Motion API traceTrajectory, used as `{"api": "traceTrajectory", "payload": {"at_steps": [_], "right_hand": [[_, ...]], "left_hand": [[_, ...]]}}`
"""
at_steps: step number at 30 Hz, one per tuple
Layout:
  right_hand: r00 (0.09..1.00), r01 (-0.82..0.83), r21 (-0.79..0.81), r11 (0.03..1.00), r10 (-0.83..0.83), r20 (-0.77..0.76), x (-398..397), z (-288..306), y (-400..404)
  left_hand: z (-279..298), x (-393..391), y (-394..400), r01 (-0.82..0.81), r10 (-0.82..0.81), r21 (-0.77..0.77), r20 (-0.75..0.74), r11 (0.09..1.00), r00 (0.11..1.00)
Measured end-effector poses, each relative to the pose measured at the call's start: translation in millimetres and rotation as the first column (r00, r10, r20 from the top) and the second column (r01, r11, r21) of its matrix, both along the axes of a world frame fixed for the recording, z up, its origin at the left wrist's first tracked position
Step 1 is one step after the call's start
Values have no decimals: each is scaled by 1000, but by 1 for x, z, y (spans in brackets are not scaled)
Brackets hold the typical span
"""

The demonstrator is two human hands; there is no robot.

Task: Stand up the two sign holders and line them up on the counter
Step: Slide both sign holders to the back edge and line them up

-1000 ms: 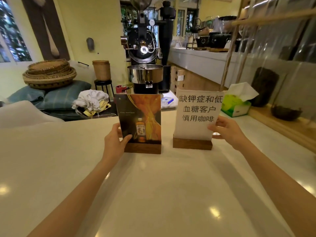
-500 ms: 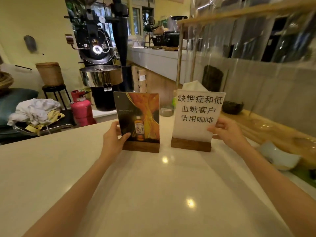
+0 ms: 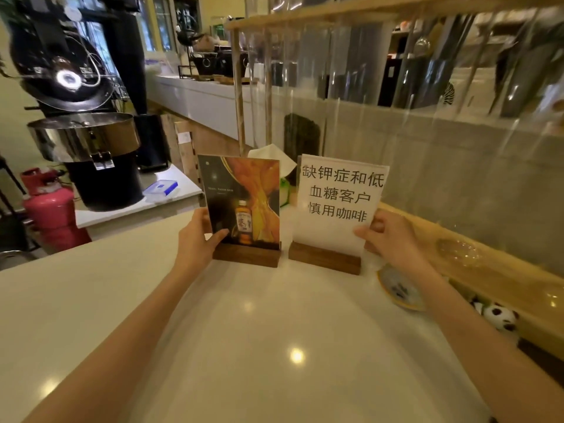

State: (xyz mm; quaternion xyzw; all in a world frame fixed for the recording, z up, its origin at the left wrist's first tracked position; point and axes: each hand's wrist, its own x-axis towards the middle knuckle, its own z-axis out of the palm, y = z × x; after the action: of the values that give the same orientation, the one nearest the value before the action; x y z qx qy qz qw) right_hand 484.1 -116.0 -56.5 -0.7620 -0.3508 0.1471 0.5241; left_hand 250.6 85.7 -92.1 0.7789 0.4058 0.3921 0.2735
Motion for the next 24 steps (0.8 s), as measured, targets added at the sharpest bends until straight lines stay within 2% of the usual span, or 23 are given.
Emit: {"api": "traceTrajectory", "payload": {"at_steps": [18,24], "right_hand": [[972,189,53,981,-195,130,27,-13,-14],[968,196,98,976,-209,139,27,-22,-15]], "left_hand": [[6,111,37,202,-206,-58,-94,978,974],[8,132,39,235,-244,-93,-104,967,964]]}}
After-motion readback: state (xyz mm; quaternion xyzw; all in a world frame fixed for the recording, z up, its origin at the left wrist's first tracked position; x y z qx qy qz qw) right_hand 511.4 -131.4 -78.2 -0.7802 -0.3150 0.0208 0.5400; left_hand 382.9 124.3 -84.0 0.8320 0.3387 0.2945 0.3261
